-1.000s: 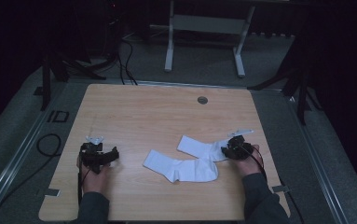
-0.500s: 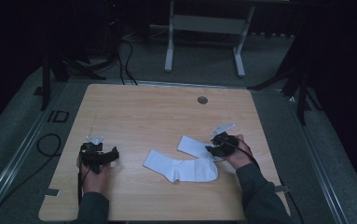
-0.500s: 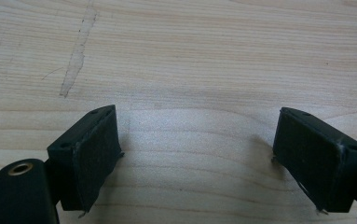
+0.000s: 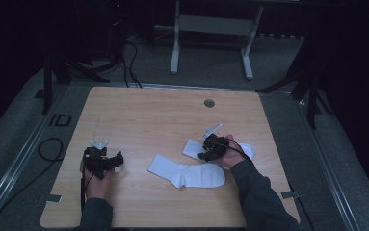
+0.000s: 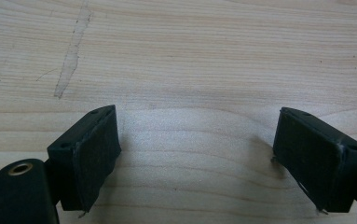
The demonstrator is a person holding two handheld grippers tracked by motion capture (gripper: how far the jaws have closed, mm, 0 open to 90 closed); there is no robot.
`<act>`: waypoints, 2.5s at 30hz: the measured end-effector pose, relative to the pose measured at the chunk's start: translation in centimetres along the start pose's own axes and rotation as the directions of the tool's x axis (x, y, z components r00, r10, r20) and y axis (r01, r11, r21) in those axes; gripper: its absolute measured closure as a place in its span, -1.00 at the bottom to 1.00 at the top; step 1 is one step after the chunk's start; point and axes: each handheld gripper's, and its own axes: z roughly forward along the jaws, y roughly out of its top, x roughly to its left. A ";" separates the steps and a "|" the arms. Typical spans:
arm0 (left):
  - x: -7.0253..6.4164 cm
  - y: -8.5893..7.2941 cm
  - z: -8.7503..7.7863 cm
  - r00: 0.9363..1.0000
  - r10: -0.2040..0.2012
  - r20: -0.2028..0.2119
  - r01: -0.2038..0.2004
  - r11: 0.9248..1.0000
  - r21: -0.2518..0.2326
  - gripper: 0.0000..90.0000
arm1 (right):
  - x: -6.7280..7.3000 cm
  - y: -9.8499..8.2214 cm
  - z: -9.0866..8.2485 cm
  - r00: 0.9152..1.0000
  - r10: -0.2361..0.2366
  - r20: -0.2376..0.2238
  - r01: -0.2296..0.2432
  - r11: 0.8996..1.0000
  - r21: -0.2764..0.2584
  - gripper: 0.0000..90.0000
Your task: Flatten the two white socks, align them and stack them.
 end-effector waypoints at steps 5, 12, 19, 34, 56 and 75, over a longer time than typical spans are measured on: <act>-0.1 0.0 0.0 1.000 -0.001 -0.001 0.001 1.000 -0.001 -0.68 | -0.9 -0.3 0.0 0.999 0.035 -0.020 -0.035 0.999 -0.023 0.40; -0.1 0.0 0.0 1.000 -0.002 -0.001 0.002 1.000 -0.002 -0.68 | -1.0 -0.5 -0.1 0.997 0.073 0.031 -0.072 0.997 -0.034 0.84; -0.1 0.0 0.0 1.000 -0.001 -0.001 0.001 1.000 -0.001 -0.68 | -1.8 -0.8 -0.7 0.991 0.116 0.071 -0.113 0.992 -0.049 0.87; -0.1 0.0 0.0 1.000 0.000 -0.001 0.000 1.000 -0.001 -0.68 | -0.3 1.9 -8.8 0.996 0.067 0.066 -0.050 0.973 -0.224 0.87; -0.1 0.0 0.0 1.000 -0.002 -0.001 0.002 1.000 -0.002 -0.68 | 4.2 3.5 -17.6 0.996 -0.058 0.071 0.081 0.918 -0.389 0.86; -0.1 0.0 0.0 1.000 -0.003 -0.001 0.003 1.000 -0.003 -0.68 | 7.3 2.2 -12.3 0.994 -0.108 -0.011 0.101 0.957 -0.271 0.84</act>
